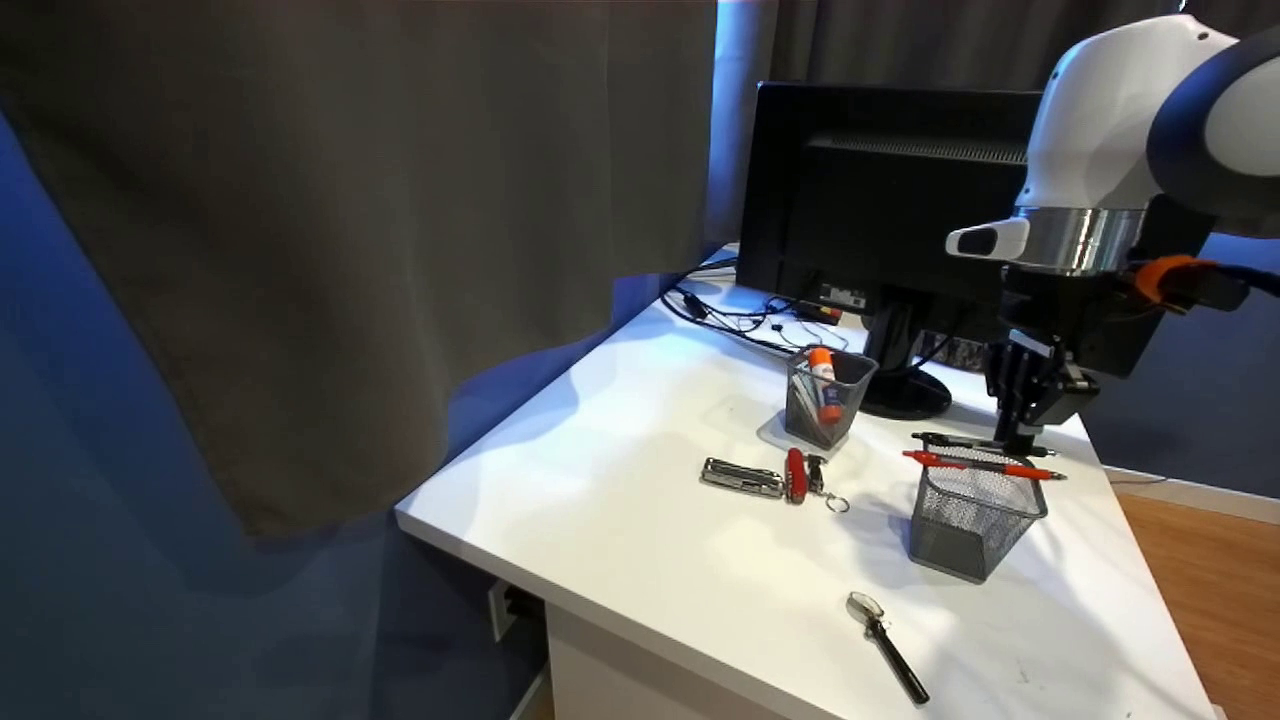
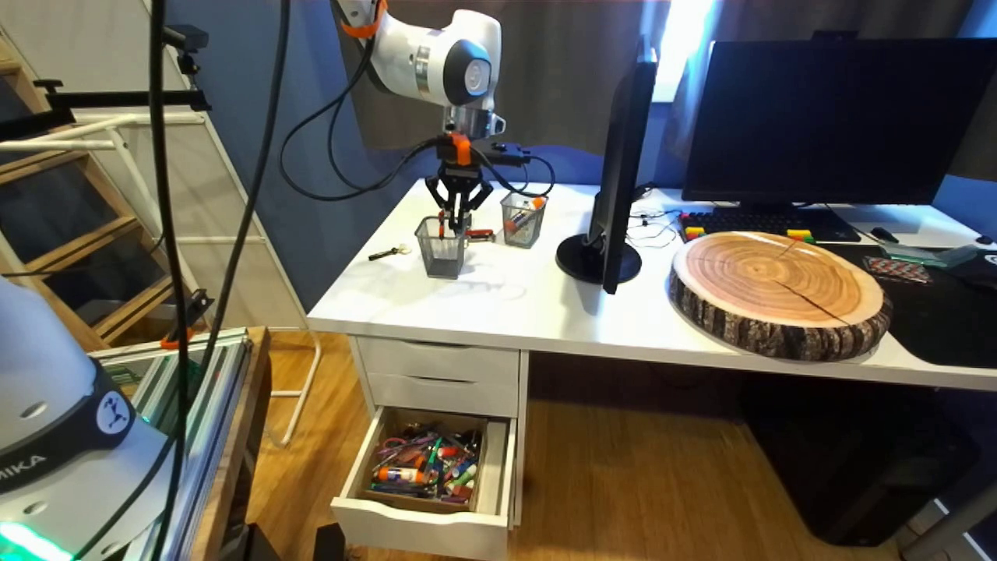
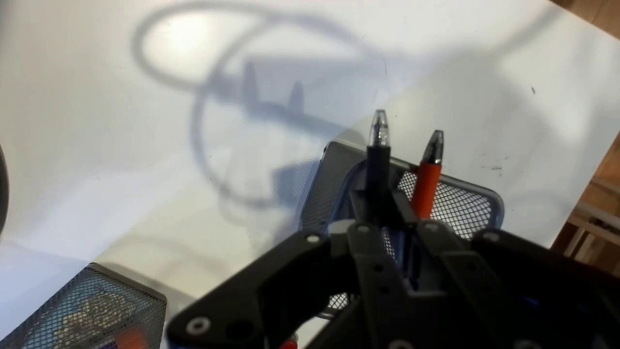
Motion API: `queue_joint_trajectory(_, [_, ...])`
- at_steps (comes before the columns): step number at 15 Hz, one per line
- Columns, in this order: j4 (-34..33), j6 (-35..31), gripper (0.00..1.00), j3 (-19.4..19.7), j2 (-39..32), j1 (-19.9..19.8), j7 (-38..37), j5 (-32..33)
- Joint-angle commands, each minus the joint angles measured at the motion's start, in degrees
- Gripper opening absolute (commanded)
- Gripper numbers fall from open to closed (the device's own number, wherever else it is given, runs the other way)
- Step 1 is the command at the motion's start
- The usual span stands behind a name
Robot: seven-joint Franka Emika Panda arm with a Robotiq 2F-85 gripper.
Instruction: Lift the orange and black pens, put them on the stationary holder, put the orange pen to the left and black pen to the right
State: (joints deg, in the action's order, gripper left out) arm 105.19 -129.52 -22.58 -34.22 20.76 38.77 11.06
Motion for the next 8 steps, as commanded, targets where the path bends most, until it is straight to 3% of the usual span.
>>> queue_joint_trajectory(1, [-2.86, 2.2, 0.07, 0.5, -1.55, 1.14, -1.34, 0.19])
queue_joint_trajectory(8, [-3.67, 2.9, 0.07, 0.51, -2.38, 1.46, -1.72, 0.3])
